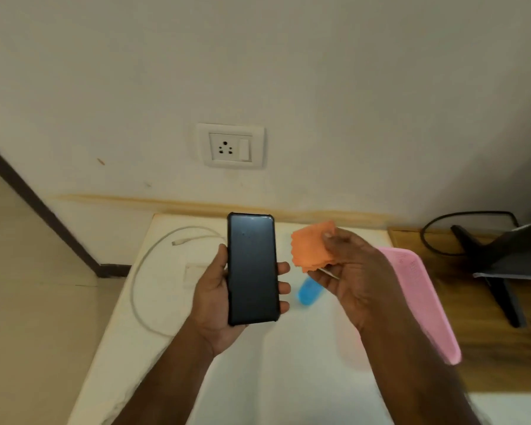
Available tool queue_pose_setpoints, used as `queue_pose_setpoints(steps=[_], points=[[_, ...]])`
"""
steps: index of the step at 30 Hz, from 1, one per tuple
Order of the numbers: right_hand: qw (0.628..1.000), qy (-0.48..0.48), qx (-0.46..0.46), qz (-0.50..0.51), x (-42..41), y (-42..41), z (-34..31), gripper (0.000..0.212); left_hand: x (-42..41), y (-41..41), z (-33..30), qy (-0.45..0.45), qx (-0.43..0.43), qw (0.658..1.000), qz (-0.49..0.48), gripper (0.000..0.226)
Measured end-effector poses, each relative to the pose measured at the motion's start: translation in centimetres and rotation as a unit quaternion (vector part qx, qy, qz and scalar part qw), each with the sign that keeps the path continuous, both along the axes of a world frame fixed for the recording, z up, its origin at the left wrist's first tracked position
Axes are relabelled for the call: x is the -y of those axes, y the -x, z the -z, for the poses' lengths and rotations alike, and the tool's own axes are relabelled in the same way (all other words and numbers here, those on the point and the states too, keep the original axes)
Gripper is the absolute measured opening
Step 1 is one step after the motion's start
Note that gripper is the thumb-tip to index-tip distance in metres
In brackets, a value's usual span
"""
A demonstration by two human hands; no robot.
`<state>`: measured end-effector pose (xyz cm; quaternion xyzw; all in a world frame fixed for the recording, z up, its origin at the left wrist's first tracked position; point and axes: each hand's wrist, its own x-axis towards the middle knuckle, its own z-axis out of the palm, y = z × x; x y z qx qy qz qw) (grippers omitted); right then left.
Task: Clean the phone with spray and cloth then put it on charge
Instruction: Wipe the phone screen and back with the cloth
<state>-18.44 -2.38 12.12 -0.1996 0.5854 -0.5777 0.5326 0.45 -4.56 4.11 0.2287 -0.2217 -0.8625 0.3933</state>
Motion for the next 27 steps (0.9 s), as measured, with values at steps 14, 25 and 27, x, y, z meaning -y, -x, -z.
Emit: queue_pose_setpoints(steps=[14, 25, 27], points=[[0.866, 0.107, -0.487, -0.030, 0.7, -6.9, 2.8, 0.033, -0.9, 1.3, -0.4, 0.028, 0.152, 0.985, -0.073, 0.052], [0.842, 0.192, -0.497, -0.089, -0.1, -8.9, 3.0, 0.045, -1.0, 1.3, -1.0, 0.071, 0.178, 0.979, -0.063, 0.049], [0.814, 0.226, -0.520, -0.127, -0.1, -8.6, 3.0, 0.047, -0.9, 1.1, -1.0, 0.071, 0.189, 0.977, -0.066, 0.051]])
